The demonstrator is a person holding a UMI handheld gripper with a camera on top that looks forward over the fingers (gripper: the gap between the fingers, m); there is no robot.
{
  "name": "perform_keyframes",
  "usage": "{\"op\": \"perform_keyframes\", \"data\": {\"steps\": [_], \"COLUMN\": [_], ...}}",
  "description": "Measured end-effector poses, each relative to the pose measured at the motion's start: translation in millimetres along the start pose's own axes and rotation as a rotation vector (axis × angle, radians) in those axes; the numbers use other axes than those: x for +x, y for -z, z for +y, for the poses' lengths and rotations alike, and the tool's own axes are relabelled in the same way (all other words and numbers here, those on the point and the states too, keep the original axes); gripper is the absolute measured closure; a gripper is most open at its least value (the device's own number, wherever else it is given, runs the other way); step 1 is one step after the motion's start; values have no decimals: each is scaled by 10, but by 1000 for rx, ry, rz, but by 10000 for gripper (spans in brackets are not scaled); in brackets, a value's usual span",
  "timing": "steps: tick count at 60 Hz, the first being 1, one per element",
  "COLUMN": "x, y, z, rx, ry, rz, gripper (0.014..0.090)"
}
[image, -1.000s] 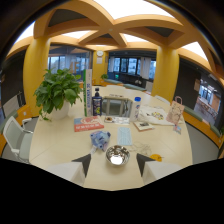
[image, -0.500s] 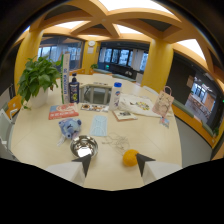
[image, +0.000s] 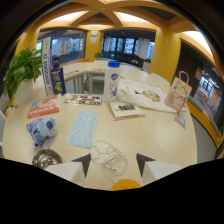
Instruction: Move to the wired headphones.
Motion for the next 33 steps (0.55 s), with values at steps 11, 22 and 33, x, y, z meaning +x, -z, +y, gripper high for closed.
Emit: {"op": "perform_keyframes", "data": {"steps": [11, 22, 33], "x": [15, 12, 5], "y": [-176, -211, -215], "z": [109, 126, 101], "rx": [-40, -48, -44], "ry": [-6, -6, -4], "rz": [-20, -25, -22], "gripper": [184, 183, 184]}}
